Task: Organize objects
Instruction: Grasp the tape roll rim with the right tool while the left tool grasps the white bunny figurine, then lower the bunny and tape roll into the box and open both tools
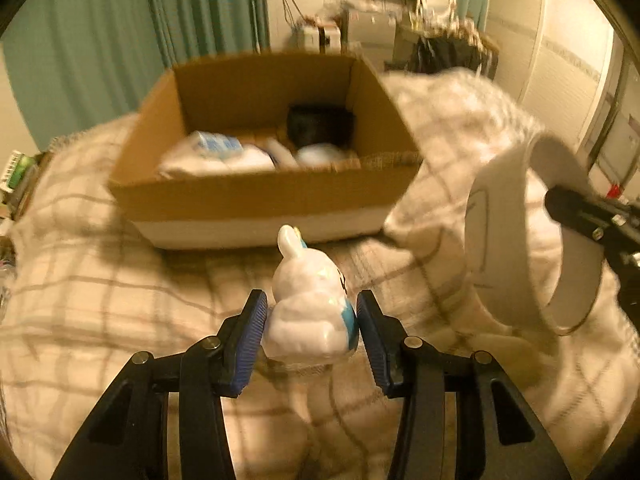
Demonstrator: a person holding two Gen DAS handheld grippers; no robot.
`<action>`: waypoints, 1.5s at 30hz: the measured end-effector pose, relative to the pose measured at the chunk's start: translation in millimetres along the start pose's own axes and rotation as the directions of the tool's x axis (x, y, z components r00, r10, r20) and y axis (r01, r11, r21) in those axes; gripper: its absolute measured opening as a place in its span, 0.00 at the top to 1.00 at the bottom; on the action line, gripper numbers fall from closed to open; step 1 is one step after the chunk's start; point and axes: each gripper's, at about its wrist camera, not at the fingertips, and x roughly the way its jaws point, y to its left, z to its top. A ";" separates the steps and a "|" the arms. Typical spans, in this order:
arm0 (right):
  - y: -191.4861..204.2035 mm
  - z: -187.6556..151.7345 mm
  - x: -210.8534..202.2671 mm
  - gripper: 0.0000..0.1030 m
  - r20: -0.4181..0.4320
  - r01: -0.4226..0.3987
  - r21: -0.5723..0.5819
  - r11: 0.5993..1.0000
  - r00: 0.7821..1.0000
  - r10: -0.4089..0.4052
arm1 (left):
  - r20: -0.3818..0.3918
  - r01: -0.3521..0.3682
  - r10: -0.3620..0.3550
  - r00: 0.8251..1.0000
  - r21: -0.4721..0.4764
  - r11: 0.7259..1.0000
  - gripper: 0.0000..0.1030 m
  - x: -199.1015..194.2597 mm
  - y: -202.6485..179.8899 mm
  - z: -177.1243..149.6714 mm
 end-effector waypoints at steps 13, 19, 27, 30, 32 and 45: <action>29.2 31.6 -110.5 0.96 0.170 0.050 -0.057 0.997 0.985 -0.040 | 0.252 0.010 0.000 0.968 -0.037 0.999 0.54 -132.8 37.2 29.7; 42.4 66.3 -152.2 0.96 0.266 0.071 -0.093 0.993 0.963 -0.043 | 0.333 0.011 0.006 0.943 -0.048 0.999 0.54 -179.7 54.9 57.9; 44.0 132.2 -151.5 0.96 0.302 0.005 -0.095 0.995 0.953 0.024 | 0.401 -0.046 0.062 0.914 -0.049 0.998 0.54 -201.5 71.5 107.1; 44.9 154.0 -138.8 0.96 0.296 -0.006 -0.098 0.995 0.955 0.035 | 0.403 -0.066 0.077 0.912 -0.040 0.997 0.54 -190.4 73.1 125.8; 42.9 168.6 -126.6 0.96 0.291 -0.010 -0.095 0.995 0.956 0.037 | 0.397 -0.071 0.080 0.914 -0.038 0.997 0.54 -177.9 73.4 137.1; 22.3 192.3 23.3 0.96 0.145 -0.039 -0.061 0.997 0.988 0.047 | 0.250 -0.078 0.079 0.965 -0.011 0.997 0.54 -37.9 68.3 155.8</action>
